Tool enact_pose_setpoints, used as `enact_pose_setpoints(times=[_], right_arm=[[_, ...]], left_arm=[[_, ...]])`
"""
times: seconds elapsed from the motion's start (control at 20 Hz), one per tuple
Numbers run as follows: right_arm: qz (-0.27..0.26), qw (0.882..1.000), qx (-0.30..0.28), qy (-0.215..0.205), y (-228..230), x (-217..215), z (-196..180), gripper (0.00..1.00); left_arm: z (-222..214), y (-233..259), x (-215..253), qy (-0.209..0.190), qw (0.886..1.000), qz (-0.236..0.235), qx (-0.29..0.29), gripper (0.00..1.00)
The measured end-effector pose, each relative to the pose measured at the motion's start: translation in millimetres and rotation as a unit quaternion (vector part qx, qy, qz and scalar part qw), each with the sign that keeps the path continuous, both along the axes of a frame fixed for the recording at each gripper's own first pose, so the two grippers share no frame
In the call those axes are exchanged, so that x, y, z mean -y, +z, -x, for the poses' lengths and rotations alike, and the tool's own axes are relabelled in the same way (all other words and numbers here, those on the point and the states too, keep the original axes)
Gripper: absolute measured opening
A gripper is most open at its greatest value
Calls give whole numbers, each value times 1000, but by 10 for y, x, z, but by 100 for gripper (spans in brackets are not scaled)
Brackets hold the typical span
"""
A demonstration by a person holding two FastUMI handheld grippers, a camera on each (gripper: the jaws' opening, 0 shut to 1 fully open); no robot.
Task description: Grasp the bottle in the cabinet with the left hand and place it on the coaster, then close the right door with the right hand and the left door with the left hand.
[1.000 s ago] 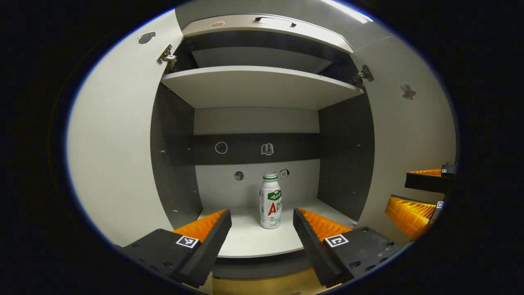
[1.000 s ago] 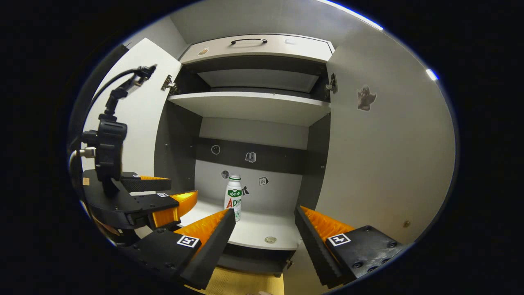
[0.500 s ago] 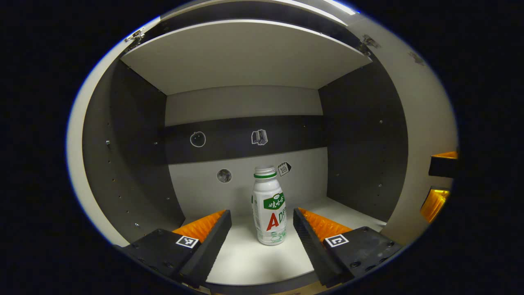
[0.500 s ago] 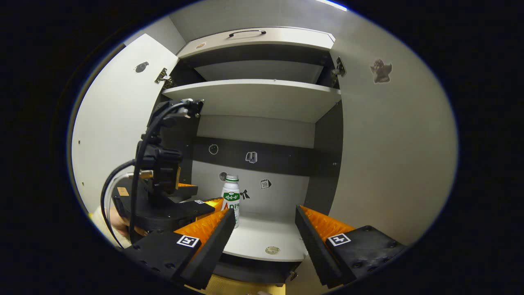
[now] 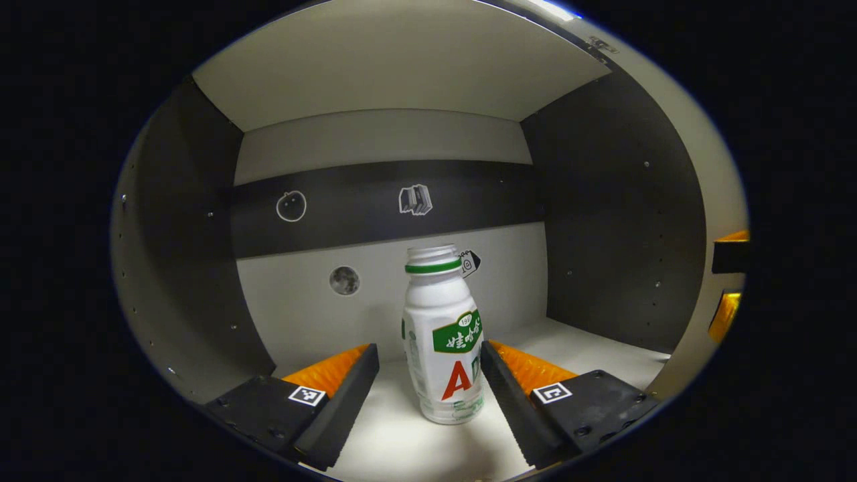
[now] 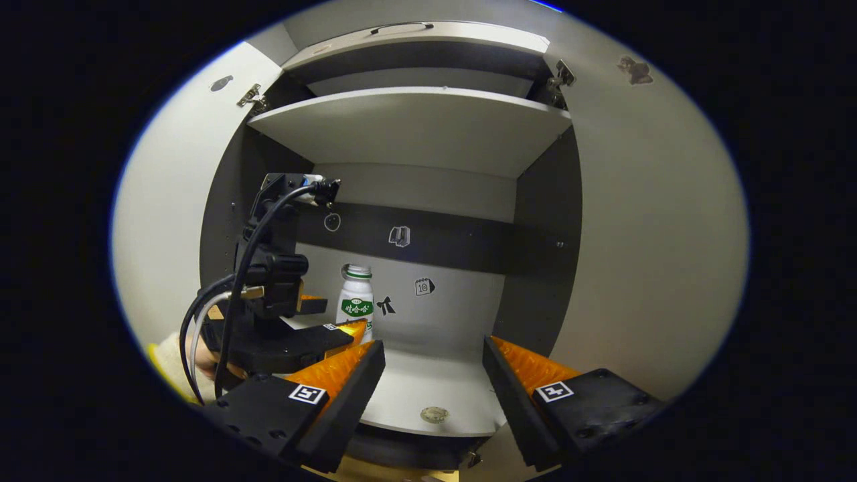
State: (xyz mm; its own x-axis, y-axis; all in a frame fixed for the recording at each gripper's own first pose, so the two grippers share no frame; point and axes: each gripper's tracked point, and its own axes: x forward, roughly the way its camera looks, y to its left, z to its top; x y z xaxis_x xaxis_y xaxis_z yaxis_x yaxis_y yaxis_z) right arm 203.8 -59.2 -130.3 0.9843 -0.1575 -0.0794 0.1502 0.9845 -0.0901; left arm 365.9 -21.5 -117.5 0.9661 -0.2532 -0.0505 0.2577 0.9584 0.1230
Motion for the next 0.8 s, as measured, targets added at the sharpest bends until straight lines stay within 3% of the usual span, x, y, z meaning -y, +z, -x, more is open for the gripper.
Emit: enact_pose_setpoints(times=[0.25,0.4,0.55,0.8], right_arm=[[-2,1000,-8,-8,-101,57,-104,98],[0,1000,-13,-13,-137,84,-114,98],[2,1000,-7,-15,-100,75,-92,98],[8,1000,6,-14,65,4,85,98]], left_arm=[[-91,-97,78,-22,1000,9,-3,93],[-88,-100,125,-34,999,17,-4,81],[-85,-92,147,-42,998,44,-7,77],[139,83,98,-38,998,47,-4,73]])
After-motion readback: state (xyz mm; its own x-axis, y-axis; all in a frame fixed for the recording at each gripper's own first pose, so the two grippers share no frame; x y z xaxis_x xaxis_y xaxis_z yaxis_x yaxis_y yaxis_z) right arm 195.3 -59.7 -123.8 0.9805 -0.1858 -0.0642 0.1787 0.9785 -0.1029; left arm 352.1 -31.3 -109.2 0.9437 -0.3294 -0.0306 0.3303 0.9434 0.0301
